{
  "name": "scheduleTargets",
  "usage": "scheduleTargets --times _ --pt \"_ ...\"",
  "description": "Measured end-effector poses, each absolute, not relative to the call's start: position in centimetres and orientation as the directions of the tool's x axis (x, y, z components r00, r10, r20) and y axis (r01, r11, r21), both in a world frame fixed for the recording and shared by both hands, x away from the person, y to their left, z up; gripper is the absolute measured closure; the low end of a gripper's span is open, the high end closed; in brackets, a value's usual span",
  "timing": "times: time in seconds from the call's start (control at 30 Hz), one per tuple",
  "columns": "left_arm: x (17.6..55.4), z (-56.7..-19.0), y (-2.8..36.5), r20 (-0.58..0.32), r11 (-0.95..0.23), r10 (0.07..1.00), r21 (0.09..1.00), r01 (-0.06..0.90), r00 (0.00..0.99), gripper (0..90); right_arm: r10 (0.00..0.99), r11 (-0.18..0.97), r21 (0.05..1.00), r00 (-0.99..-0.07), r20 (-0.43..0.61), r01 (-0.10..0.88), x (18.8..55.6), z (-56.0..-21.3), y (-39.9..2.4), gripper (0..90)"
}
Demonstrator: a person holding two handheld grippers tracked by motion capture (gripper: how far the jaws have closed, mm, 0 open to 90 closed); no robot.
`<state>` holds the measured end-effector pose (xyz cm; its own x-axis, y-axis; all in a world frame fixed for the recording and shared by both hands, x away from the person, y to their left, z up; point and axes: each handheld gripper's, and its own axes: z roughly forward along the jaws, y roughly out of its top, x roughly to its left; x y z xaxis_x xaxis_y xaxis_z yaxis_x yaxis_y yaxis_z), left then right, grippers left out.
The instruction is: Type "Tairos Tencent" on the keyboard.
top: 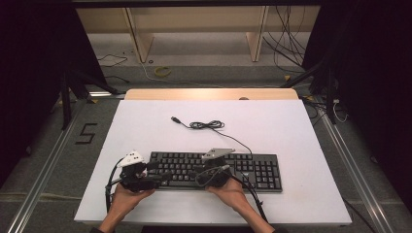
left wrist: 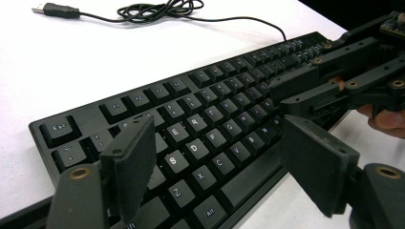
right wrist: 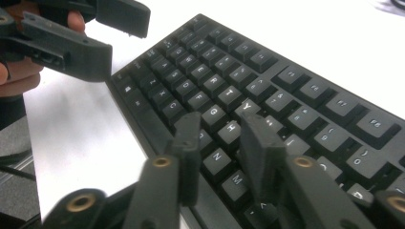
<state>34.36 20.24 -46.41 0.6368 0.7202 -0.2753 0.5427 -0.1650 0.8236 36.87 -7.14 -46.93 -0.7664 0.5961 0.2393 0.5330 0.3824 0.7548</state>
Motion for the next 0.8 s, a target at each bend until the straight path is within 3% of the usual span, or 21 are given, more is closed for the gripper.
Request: scheduleTargets --times 0.4,0.8 --pt "34.5 -46.5 19.9 -0.269 -0.188 0.723 0.809 0.556 0.636 33.6 0.596 0.365 0.758 -0.762 0.255 0.540 36.9 -46.5 -7.7 53.9" --pt "34.7 -46.7 19.2 -0.263 -0.238 0.705 0.787 0.569 0.659 57.0 0.596 0.340 0.773 -0.759 0.263 0.535 36.7 -46.1 -8.6 46.3"
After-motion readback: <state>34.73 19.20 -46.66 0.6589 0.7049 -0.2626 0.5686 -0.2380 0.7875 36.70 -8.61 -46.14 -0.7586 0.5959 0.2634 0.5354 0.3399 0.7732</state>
